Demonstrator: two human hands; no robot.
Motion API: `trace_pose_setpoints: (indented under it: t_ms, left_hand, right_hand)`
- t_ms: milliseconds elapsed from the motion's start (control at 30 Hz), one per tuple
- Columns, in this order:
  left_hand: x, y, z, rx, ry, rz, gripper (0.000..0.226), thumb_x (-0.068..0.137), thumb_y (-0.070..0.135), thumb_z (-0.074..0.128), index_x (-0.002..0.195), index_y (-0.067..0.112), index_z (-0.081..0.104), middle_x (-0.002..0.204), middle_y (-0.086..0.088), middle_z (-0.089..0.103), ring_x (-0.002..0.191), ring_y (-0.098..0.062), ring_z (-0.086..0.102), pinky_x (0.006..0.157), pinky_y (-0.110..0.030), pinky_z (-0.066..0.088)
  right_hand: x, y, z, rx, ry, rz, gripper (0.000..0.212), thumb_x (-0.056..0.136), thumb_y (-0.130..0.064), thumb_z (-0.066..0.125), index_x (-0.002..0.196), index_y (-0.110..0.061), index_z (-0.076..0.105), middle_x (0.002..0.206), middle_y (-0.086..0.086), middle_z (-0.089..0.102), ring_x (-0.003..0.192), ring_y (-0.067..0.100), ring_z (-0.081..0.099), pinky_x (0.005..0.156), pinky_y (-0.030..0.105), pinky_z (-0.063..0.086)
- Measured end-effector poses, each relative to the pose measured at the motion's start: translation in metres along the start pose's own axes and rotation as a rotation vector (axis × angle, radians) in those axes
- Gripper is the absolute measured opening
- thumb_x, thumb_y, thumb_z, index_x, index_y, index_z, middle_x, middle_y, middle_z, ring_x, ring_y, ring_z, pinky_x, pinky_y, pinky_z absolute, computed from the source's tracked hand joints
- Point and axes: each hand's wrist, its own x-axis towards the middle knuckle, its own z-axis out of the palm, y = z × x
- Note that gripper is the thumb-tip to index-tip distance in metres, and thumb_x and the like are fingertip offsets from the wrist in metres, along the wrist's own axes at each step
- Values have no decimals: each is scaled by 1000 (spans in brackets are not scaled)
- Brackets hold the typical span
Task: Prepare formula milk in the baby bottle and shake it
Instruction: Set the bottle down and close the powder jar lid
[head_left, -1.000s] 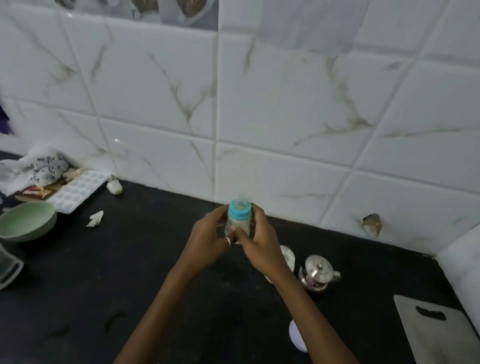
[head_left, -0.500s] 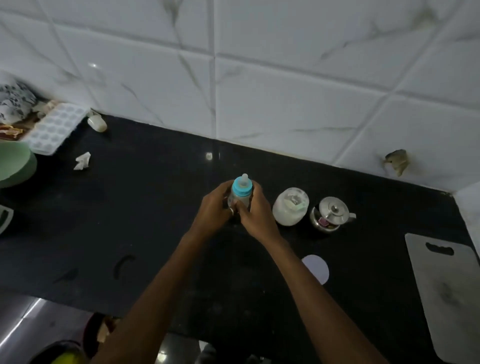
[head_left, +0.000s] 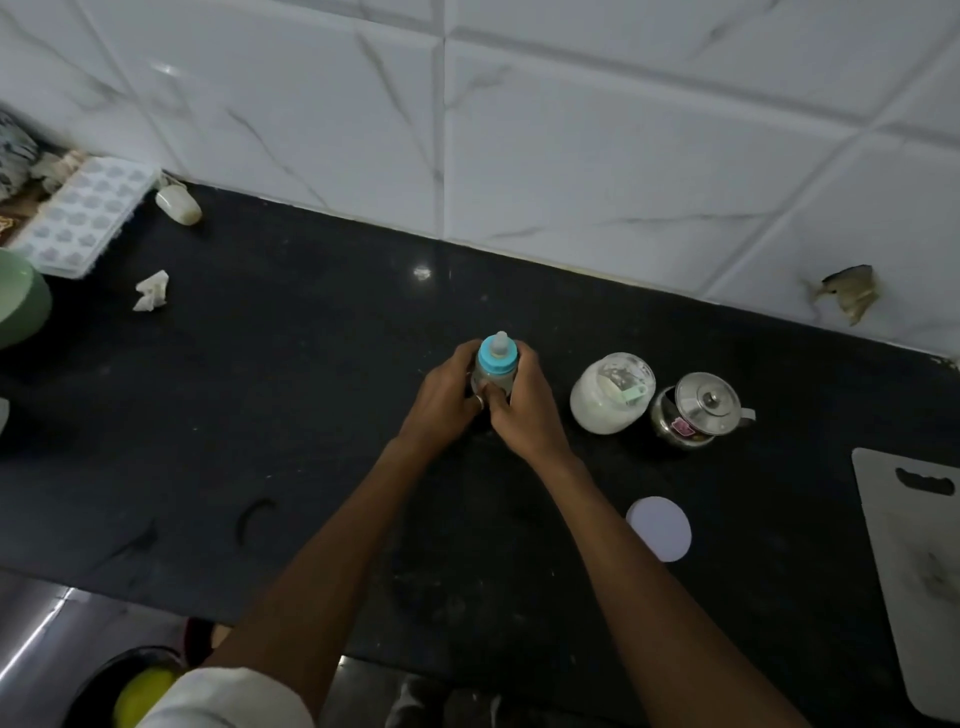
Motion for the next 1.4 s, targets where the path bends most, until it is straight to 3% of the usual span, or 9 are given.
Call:
trace_pose_setpoints:
  t_ms: [133,333,533,667,833,1000,1100,1233,1400]
  left_hand:
    - [1,-5,8,44,-19,9,67,85,-2,64,145,19,41,137,-5,59,125,-17,58,102,-39,52]
    - [-1,-10,13,57,-16,-6,71,84,-3,65,145,22,39,139,-5,58,127,-16,56,100,-27,49]
    - [-6,-8,12,63,-26,-55,79,82,5,68,147,29,33,144,2,52,130,-10,50,104,-35,49]
    - [-18,-5,16,74,10,-101,78,82,13,72,148,25,35,146,4,48,134,-10,46,109,-39,45]
    - [-44,3,29,96,27,-180,78,87,20,73,153,18,31,156,-4,40,145,-20,38,116,-47,39]
    - [-72,30,56,176,66,-183,81,90,29,73,155,17,27,161,-10,31,147,-22,32,112,-29,30]
    - [-90,49,78,154,102,-202,79,90,33,72,155,19,28,162,-9,29,150,-23,27,117,-38,31]
    - [-112,69,116,173,-6,-181,81,91,36,71,156,22,25,164,-5,27,151,-19,24,118,-36,28]
    - [-120,89,158,213,-190,-89,80,91,36,70,157,27,25,163,-1,29,150,-15,26,119,-32,28]
  right_hand:
    - [-4,9,2,-30,-6,19,68,94,-9,68,150,-17,30,148,5,49,131,5,48,101,14,41]
    - [-5,14,5,-32,-9,31,70,94,-9,68,151,-20,27,150,4,47,135,10,47,102,13,40]
    - [-11,14,3,-7,-5,81,80,94,-18,70,157,-15,20,157,6,43,144,17,42,115,35,41]
    - [-23,17,-2,17,-12,139,88,93,-27,71,160,-20,14,163,3,35,149,15,34,111,24,31]
    - [-50,23,-13,35,-21,168,85,94,-37,68,160,-26,14,167,0,28,151,15,29,115,27,28]
    - [-94,37,-45,1,-15,183,78,95,-44,64,158,-29,20,166,-3,29,150,11,29,110,22,28]
    - [-126,50,-71,-33,16,184,72,97,-44,63,156,-29,24,163,-4,33,146,6,31,105,15,25]
    - [-161,71,-102,-140,53,168,66,100,-36,62,155,-22,30,163,-1,35,149,10,31,114,19,26]
    - [-186,95,-129,-276,56,189,73,98,-29,64,159,-17,23,169,4,21,157,17,11,124,32,18]
